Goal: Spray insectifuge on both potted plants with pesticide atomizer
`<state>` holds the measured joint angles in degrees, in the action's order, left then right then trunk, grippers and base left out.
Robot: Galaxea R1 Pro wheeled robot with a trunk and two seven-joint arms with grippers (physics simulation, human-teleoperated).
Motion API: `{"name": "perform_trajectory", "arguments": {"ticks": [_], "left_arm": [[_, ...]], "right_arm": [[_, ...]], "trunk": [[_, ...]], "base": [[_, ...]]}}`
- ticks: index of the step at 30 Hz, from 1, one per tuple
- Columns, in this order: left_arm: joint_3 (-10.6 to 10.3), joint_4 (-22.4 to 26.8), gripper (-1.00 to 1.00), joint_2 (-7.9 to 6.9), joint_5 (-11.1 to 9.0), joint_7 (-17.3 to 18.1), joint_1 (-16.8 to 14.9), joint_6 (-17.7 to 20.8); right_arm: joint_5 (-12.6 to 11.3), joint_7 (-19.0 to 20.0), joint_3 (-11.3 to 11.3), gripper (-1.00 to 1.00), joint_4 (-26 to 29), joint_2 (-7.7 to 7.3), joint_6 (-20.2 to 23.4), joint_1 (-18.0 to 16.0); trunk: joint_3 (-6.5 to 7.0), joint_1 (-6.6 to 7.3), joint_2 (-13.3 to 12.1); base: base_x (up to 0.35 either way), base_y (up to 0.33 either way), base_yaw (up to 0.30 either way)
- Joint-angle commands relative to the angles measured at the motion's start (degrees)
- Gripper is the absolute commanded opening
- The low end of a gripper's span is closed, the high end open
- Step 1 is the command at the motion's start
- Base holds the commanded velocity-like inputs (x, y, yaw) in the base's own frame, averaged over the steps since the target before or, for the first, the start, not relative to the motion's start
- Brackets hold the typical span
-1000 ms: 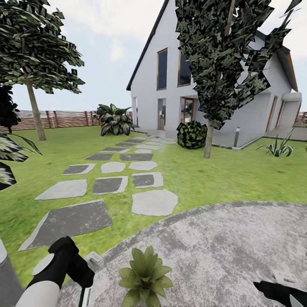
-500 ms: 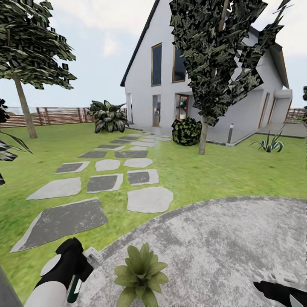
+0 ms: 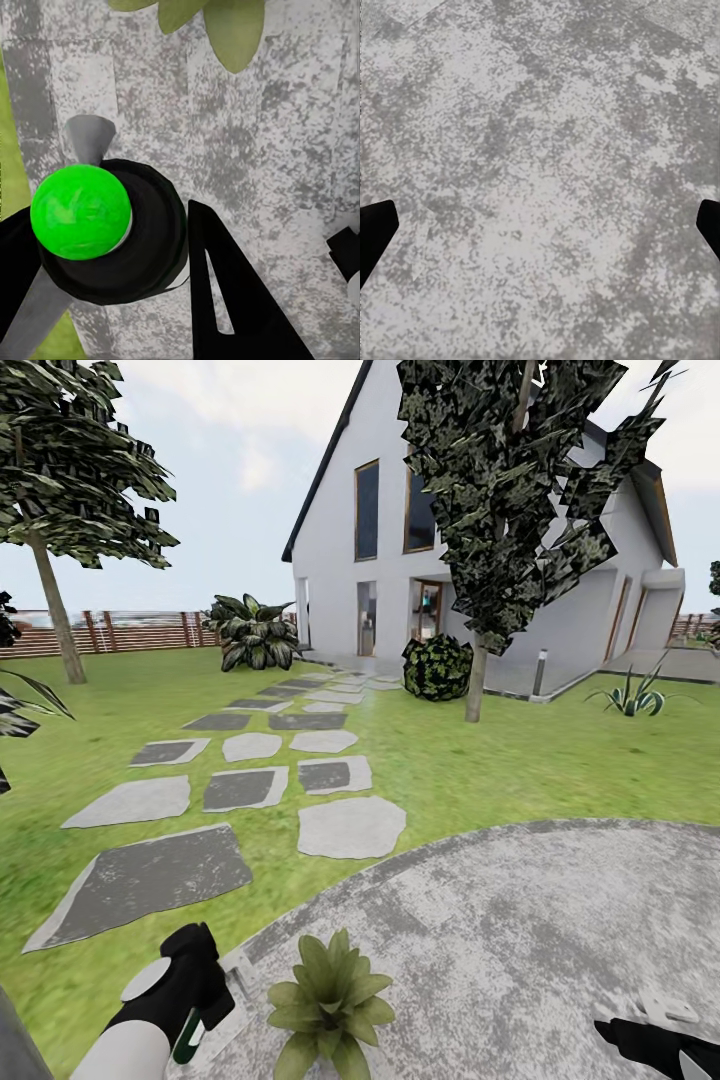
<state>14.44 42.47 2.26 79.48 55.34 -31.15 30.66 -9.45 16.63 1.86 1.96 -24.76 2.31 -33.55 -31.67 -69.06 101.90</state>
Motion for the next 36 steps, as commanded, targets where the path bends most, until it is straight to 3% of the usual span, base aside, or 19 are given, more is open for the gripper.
{"name": "perform_trajectory", "arguments": {"ticks": [1,15,21,36], "left_arm": [[0.21,0.04,-1.00,0.08,0.24,0.31,-0.05,0.18],[0.38,-0.21,-1.00,0.11,-0.12,0.58,-0.05,0.35],[0.61,-4.72,-1.00,0.11,-0.27,0.63,-0.05,0.49],[0.63,-8.78,-1.00,0.28,-0.51,0.56,-0.05,0.71]], "right_arm": [[-0.44,0.28,0.16,1.00,0.04,-0.02,0.24,-0.02],[-0.35,0.09,0.06,1.00,0.05,-0.02,0.27,-0.02],[-0.38,0.07,0.04,1.00,0.06,0.01,0.31,-0.02],[-0.44,-0.01,0.16,1.00,0.02,-0.02,0.32,-0.02]], "trunk": [[-0.07,0.00,0.03],[-0.07,0.00,0.03],[-0.09,0.00,0.03],[-1.34,0.00,0.03]], "base": [[0.000,0.000,0.000],[0.000,0.000,0.000],[0.000,0.000,0.000],[0.000,0.000,0.000]]}}
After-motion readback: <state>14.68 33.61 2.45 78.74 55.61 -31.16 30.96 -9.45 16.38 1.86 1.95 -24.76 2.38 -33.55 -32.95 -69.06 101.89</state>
